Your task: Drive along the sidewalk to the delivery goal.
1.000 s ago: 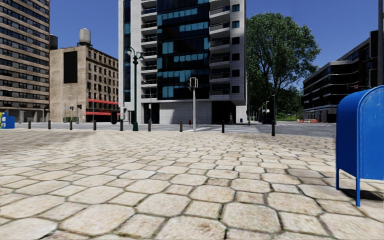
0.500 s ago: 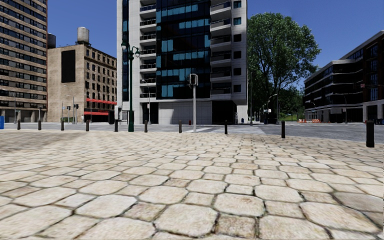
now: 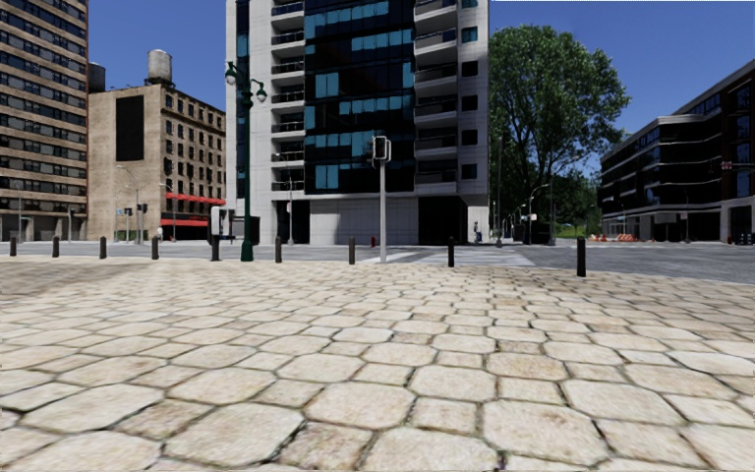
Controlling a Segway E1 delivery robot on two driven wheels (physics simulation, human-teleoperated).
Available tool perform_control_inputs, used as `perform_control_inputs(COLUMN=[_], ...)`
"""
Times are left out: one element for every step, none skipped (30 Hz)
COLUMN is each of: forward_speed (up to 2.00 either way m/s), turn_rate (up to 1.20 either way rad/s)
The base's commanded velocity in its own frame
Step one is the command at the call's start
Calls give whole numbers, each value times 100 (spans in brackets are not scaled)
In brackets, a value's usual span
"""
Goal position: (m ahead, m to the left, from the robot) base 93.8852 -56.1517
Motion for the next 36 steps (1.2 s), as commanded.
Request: perform_control_inputs(forward_speed=[200,200,200,200,200,200,200,200,200,200,200,200,200,200,200,200,200,200,200,200,200,200,200,200,200,200,200,200,200,200,200,200,200,200,200,200], turn_rate=[0,0,0,-15,-15,-36,-50,-62,-77,-77,-82,-84,-84,-79,-79,-67,-63,-62,-62,-62,-59,-59,-13,0,0,0,0,0,0,0,0,0,0,0,0,0])
